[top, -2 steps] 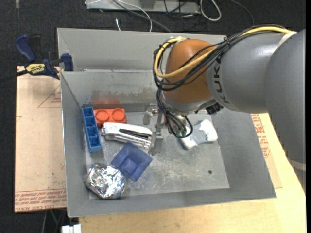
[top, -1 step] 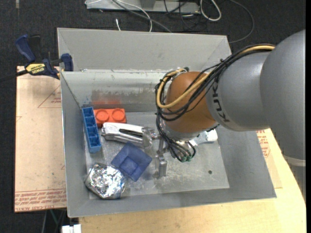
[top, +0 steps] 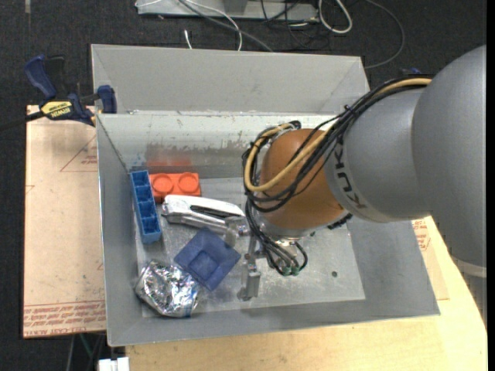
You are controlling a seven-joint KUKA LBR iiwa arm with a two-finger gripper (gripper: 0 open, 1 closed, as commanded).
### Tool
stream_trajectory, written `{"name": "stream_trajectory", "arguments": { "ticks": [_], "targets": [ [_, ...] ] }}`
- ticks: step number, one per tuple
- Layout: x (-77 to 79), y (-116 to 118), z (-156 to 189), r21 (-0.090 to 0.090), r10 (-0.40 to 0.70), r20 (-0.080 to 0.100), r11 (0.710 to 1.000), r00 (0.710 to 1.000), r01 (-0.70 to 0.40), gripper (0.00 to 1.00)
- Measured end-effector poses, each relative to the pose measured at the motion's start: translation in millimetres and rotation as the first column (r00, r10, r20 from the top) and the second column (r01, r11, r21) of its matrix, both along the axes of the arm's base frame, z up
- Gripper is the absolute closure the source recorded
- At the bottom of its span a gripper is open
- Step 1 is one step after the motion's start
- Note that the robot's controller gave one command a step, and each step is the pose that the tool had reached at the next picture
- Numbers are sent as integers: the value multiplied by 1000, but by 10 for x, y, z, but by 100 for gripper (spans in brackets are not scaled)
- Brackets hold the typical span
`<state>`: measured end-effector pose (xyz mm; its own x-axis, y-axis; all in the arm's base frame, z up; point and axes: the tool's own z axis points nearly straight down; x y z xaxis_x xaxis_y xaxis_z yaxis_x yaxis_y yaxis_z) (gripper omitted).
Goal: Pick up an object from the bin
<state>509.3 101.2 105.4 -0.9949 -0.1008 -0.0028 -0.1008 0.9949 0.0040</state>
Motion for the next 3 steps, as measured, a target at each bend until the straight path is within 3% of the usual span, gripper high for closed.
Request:
{"name": "stream_trajectory", "arguments": {
  "ticks": [1, 2, 3],
  "targets": [
    [46, 48, -86, -1, 23, 3, 1000, 1000, -23, 0],
    [5, -54, 559, -2, 441, 3, 898, 898, -441, 0],
    [29, 259, 2, -1, 236, 3, 972, 972, -236, 0]
  ]
}}
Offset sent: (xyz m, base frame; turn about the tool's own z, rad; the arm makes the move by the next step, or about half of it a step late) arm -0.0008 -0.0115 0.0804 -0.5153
